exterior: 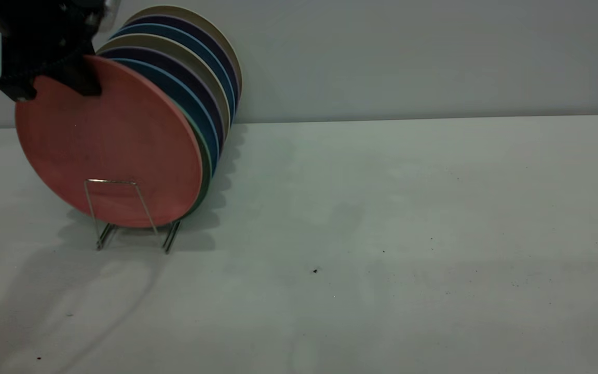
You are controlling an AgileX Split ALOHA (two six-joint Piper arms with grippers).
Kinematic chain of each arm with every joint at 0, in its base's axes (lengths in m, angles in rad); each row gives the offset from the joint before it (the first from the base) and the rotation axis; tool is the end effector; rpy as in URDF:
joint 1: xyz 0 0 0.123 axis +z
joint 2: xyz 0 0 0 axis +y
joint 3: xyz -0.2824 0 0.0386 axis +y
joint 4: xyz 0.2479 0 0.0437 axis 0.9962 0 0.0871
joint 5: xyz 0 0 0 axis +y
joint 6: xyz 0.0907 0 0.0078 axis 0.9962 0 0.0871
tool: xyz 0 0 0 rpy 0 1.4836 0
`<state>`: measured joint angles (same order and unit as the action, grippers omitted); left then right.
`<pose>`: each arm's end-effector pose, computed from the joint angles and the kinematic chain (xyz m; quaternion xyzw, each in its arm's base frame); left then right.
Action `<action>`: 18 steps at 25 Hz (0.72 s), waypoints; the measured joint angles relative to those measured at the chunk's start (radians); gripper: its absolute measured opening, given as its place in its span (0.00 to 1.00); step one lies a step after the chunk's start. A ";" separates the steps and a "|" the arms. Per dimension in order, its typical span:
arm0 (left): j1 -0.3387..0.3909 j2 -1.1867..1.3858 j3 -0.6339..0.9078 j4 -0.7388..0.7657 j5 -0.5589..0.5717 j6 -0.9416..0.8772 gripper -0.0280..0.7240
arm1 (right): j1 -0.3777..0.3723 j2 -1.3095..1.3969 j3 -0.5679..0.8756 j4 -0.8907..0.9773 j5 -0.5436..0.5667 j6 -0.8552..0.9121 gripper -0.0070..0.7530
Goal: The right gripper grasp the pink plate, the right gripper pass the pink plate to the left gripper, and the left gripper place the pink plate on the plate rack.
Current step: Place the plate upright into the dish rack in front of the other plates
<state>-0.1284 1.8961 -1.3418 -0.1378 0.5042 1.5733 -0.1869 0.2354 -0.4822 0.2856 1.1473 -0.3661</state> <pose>0.4079 -0.0588 0.2101 0.6851 0.6644 0.1576 0.2538 0.0294 0.0183 0.2663 -0.0760 0.9166 0.0369 0.3909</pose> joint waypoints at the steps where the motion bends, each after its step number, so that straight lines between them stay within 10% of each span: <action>1: 0.000 0.004 0.000 0.000 0.000 -0.003 0.16 | 0.000 0.000 0.000 0.000 0.000 0.000 0.43; 8: 0.000 0.017 0.000 0.000 0.007 -0.048 0.22 | 0.000 0.000 0.000 -0.008 0.000 0.006 0.43; 18: 0.000 0.017 0.001 0.000 0.027 -0.106 0.57 | 0.000 0.000 0.000 -0.009 0.000 0.009 0.43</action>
<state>-0.1284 1.9131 -1.3410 -0.1378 0.5316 1.4676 -0.1869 0.2354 -0.4822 0.2762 1.1473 -0.3575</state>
